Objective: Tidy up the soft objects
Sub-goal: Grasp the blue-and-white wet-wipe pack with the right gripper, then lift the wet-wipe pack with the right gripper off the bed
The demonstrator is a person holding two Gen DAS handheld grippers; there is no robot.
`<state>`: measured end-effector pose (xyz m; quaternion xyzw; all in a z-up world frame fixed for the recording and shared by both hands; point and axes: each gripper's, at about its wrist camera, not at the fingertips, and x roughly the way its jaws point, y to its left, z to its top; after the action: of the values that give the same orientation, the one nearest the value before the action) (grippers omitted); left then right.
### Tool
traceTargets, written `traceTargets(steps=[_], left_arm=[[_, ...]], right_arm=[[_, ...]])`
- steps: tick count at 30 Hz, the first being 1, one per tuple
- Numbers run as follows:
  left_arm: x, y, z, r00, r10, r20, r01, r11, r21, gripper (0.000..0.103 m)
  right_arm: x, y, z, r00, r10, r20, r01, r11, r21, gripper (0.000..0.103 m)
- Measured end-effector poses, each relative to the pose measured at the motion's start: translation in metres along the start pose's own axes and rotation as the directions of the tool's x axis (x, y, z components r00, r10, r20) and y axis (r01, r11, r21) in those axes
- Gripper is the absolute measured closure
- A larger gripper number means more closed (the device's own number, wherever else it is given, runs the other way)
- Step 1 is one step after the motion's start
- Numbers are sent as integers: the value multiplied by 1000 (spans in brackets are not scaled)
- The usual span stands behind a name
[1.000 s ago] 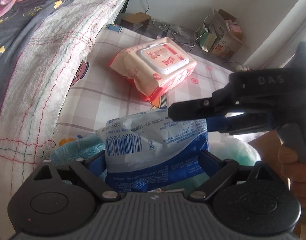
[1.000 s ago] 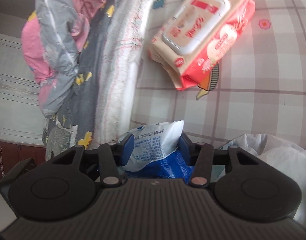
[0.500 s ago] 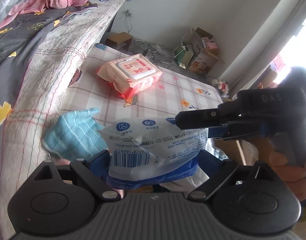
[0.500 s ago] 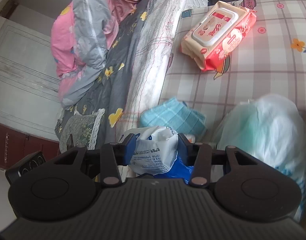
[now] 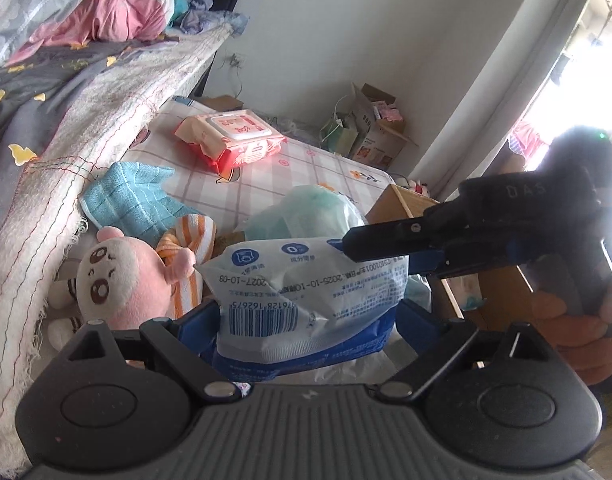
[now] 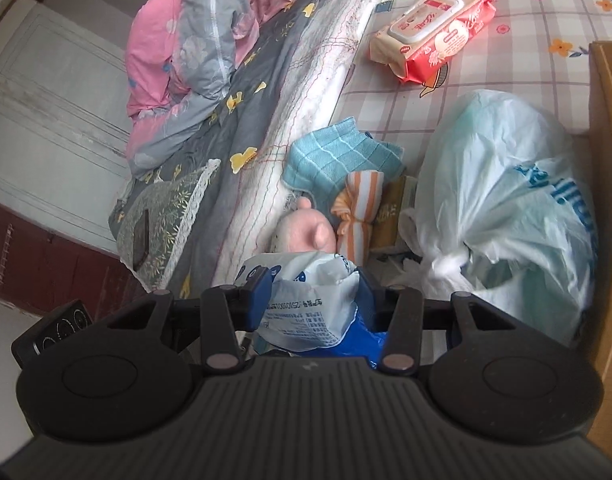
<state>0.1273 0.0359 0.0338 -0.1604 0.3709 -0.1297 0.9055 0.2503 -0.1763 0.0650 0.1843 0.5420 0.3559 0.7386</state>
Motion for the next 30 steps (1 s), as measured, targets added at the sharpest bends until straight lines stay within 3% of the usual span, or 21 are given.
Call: traceTargets(steps=[8, 14, 19, 21, 23, 30], left_arm=[[-28, -11, -41, 1000, -26, -9, 26, 999, 26, 8], [-54, 0, -75, 997, -72, -41, 73, 997, 8, 9], [-49, 14, -116, 997, -49, -61, 49, 999, -2, 12], [-46, 17, -130, 994, -40, -98, 40, 999, -7, 12], [-47, 22, -140, 992, -44, -121, 40, 999, -29, 13], [-55, 29, -148, 990, -58, -130, 55, 998, -23, 13]], right_arm=[[-21, 21, -49, 1000, -16, 24, 18, 997, -79, 58], [-22, 21, -91, 998, -15, -59, 14, 1000, -17, 57], [1, 6, -134, 995, -35, -93, 34, 999, -8, 57], [14, -9, -155, 992, -49, -112, 52, 998, 29, 59], [21, -22, -174, 991, -13, -136, 26, 995, 91, 60], [22, -40, -213, 997, 0, -74, 12, 987, 161, 60]])
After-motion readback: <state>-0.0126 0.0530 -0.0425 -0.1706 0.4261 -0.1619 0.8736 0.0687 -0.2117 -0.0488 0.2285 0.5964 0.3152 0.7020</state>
